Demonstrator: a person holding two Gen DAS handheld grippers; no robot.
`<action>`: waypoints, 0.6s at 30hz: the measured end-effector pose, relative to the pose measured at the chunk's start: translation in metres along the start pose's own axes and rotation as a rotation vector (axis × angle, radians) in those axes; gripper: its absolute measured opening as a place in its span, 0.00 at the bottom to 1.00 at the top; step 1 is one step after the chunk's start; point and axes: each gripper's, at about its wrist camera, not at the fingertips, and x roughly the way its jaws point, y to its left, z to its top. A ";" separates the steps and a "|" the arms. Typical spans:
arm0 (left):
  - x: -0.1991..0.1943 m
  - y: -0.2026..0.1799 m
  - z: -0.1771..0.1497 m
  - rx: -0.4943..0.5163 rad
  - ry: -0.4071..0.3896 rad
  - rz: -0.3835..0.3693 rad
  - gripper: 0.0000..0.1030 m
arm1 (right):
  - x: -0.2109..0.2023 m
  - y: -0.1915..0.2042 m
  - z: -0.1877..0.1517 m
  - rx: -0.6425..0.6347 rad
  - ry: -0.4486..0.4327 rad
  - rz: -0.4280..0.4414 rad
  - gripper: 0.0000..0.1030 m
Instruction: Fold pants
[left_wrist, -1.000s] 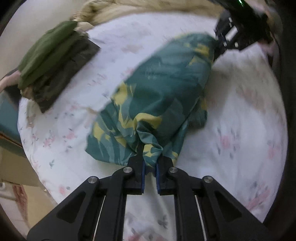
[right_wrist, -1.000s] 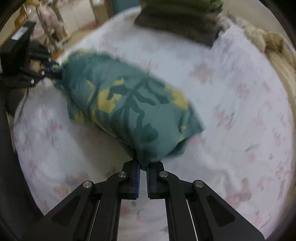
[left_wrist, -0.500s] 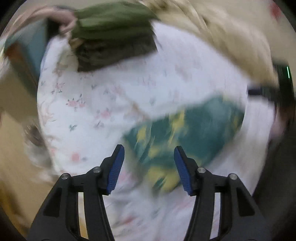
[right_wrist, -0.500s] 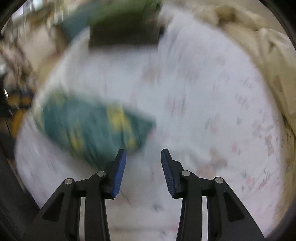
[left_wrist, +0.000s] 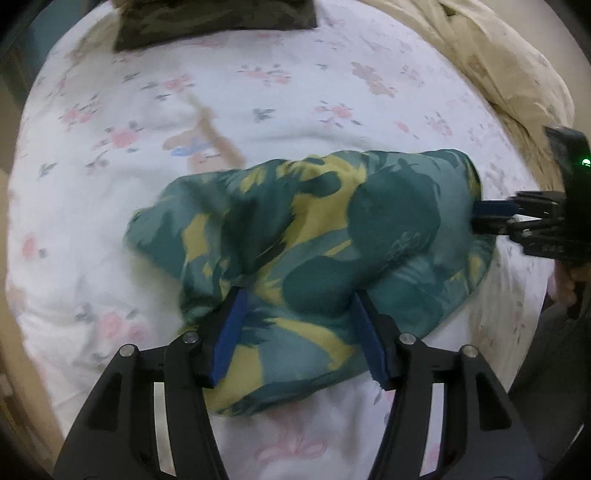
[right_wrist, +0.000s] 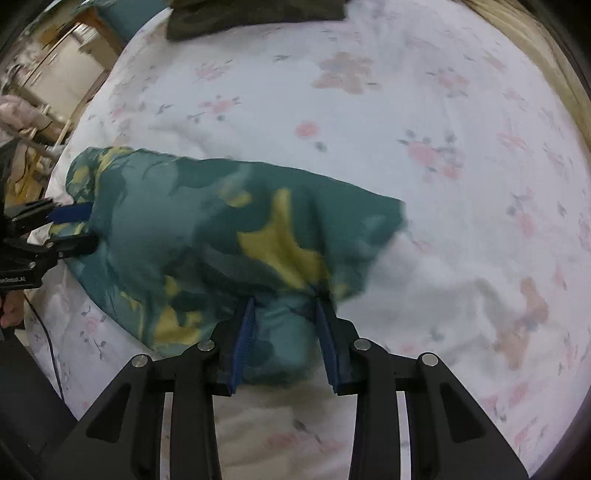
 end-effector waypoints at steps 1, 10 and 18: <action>-0.008 0.006 0.001 -0.040 0.000 0.008 0.54 | -0.008 -0.004 0.000 0.023 -0.021 0.020 0.33; -0.029 0.067 0.006 -0.306 -0.127 0.061 0.90 | -0.021 -0.052 0.011 0.334 -0.150 0.179 0.81; 0.012 0.025 0.012 -0.152 -0.069 -0.057 0.73 | 0.035 -0.030 0.006 0.392 -0.118 0.260 0.82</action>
